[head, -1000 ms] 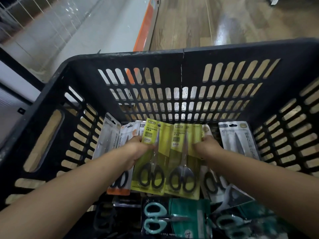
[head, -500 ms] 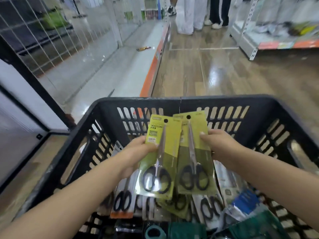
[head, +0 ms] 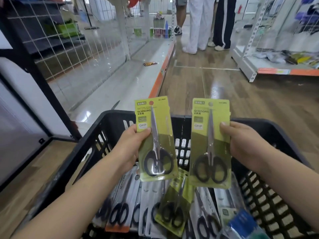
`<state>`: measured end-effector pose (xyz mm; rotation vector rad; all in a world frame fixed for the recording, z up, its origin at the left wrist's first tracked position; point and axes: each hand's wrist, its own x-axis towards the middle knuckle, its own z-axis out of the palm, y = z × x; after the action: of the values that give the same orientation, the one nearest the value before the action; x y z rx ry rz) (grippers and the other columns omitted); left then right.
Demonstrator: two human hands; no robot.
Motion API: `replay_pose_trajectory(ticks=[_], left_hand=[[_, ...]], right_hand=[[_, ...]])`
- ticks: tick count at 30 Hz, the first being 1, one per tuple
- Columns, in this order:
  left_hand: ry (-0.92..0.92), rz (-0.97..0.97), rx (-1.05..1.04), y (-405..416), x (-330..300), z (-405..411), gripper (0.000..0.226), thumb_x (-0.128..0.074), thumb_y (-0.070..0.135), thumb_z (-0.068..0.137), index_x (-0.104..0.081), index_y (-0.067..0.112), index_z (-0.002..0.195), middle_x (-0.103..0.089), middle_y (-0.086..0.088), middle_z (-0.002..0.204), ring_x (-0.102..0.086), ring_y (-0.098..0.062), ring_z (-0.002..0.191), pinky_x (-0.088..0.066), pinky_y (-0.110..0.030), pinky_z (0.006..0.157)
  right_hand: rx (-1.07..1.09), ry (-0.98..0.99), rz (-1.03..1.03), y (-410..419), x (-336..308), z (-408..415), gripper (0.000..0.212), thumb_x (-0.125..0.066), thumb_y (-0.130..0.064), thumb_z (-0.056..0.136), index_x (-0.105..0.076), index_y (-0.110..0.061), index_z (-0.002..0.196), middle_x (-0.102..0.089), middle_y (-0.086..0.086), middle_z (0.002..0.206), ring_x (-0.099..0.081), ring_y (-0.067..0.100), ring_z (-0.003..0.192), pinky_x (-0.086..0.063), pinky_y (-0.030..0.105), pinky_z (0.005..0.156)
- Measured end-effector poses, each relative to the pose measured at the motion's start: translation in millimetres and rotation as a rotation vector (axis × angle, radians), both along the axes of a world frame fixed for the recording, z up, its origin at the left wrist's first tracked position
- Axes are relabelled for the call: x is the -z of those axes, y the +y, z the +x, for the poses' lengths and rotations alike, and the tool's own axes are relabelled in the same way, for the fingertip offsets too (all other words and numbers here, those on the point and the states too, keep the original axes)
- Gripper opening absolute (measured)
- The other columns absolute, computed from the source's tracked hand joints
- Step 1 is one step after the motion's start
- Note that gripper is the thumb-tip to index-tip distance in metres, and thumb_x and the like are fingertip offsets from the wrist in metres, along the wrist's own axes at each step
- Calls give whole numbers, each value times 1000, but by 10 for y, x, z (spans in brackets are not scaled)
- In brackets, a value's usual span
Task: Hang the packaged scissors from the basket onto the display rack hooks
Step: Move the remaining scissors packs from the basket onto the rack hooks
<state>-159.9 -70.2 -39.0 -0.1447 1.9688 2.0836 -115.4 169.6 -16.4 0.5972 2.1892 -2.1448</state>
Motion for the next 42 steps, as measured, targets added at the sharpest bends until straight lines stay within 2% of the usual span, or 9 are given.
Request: replay_pose_trajectory(ticks=[5,10,14,23,30,34,36,39,42], left_hand=[[-61,-63,15,53,243,15,13,-50,12,96,-63,15,101,-73,-7,94,-69,-17,75,-58,-29,65],[-119,-151,-22,48,467,39,11,-54,14,94,-63,17,99,-72,-5,100,-67,-23,97,-51,-41,92],[-219,-219,-53,40,654,81,9,-57,13,93,-63,18,96,-71,-8,101,-67,-25,97,-51,-44,93],[-586,-312,-86,-158,480,455,10,-54,14,93,-60,21,90,-69,-9,101,-66,-30,97,-52,-46,90],[-622,-243,-198,-462,-893,466,12,-56,11,90,-63,20,89,-70,-11,96,-66,-28,85,-53,-40,80],[-509,-222,-327,-666,-2167,202,7,-56,15,90,-60,20,89,-67,-8,86,-63,-24,77,-52,-38,82],[-430,-201,-381,-777,-2892,119,8,-55,12,91,-61,15,88,-66,-10,84,-62,-24,72,-52,-37,77],[-320,-211,-440,-900,-3973,214,7,-57,15,91,-60,12,96,-67,-18,101,-63,-32,91,-52,-42,89],[-224,-227,-567,-1032,-4924,515,13,-57,11,90,-59,19,80,-65,-10,87,-59,-22,79,-48,-32,78]], right_hand=[[-8,-117,16,-115,227,-97,25,-45,-27,99,-63,-11,104,-67,20,107,-63,39,101,-50,53,90],[-82,-133,31,-227,546,-204,25,-44,-31,98,-63,-16,101,-73,4,85,-71,20,75,-53,32,61],[-71,-230,27,-351,876,-134,22,-43,-31,99,-61,-19,97,-70,5,94,-66,25,89,-51,43,83],[64,-670,12,-407,935,185,32,-49,-37,94,-52,-16,119,-58,14,114,-56,36,102,-46,55,93],[-40,-749,25,-696,-644,-181,24,-47,-29,98,-58,-8,100,-59,15,84,-56,28,65,-51,33,58],[-142,-563,79,-916,-2005,-654,47,-56,-43,91,-55,-10,125,-60,16,120,-60,34,100,-47,51,93],[-205,-475,49,-1054,-2747,-835,44,-58,-44,89,-60,-13,120,-64,17,115,-62,37,103,-47,54,93],[-349,-307,4,-1310,-3822,-930,32,-57,-35,91,-64,-10,109,-69,14,97,-65,30,79,-52,39,71],[-464,-185,-82,-1515,-4781,-789,17,-55,-22,92,-65,-10,97,-71,4,72,-65,16,56,-48,21,48]])
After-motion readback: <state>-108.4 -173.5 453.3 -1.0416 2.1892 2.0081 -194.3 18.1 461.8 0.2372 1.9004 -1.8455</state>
